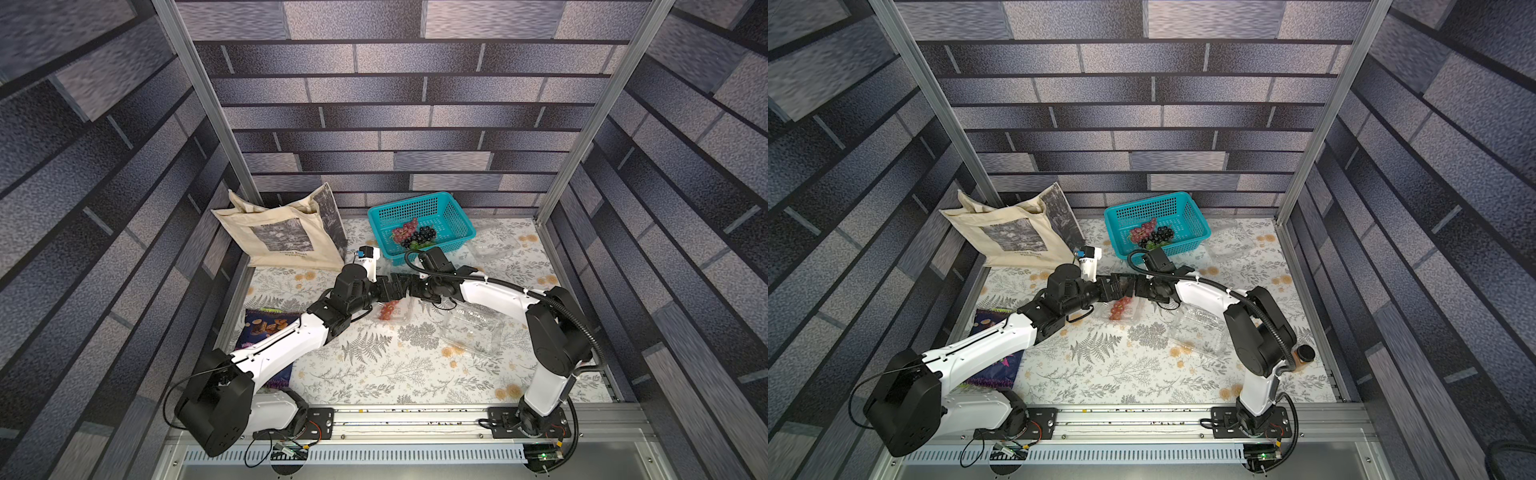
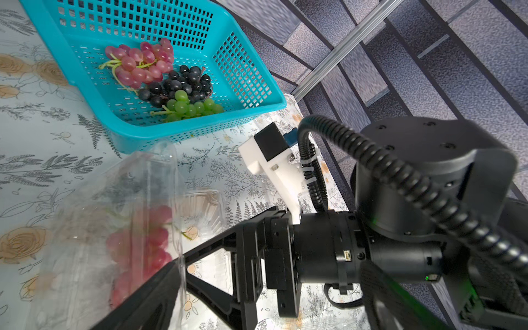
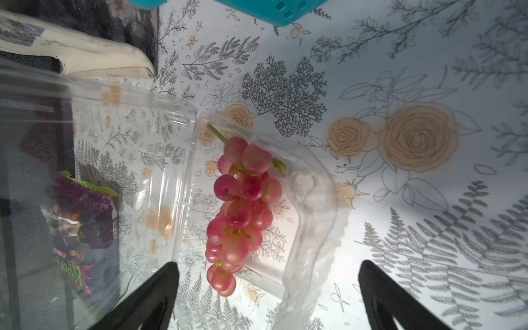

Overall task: Pack grapes into containers
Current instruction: Close the packing box at the center of the board.

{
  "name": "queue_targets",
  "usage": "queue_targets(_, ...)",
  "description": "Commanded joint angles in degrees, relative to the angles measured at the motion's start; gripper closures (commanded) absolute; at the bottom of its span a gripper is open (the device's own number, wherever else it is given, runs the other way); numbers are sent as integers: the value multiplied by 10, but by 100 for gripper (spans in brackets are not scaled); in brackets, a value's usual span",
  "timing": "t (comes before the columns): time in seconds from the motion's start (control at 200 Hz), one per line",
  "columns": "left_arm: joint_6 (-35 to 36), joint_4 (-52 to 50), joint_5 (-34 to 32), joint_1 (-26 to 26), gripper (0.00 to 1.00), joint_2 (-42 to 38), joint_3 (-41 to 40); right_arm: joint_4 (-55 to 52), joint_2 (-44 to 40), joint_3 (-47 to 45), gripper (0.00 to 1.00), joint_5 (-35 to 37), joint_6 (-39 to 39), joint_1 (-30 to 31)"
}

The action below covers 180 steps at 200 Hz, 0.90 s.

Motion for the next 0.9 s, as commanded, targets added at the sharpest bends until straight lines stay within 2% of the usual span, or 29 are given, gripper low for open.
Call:
queue_targets(0.0, -13, 35, -21, -12, 0, 9, -13, 6, -19, -17, 0, -3, 2, -8)
queue_targets(0.446, -45, 94, -43, -39, 0, 68, -20, 19, -101, -122, 0, -15, -15, -72)
queue_targets(0.721, -70, 117, -57, -49, 0, 106, -16, 51, -141, -166, 0, -63, -41, -145)
queue_targets(0.897, -83, 133, -62, -53, 0, 118, -33, 72, -134, -160, 1, -92, -61, -158)
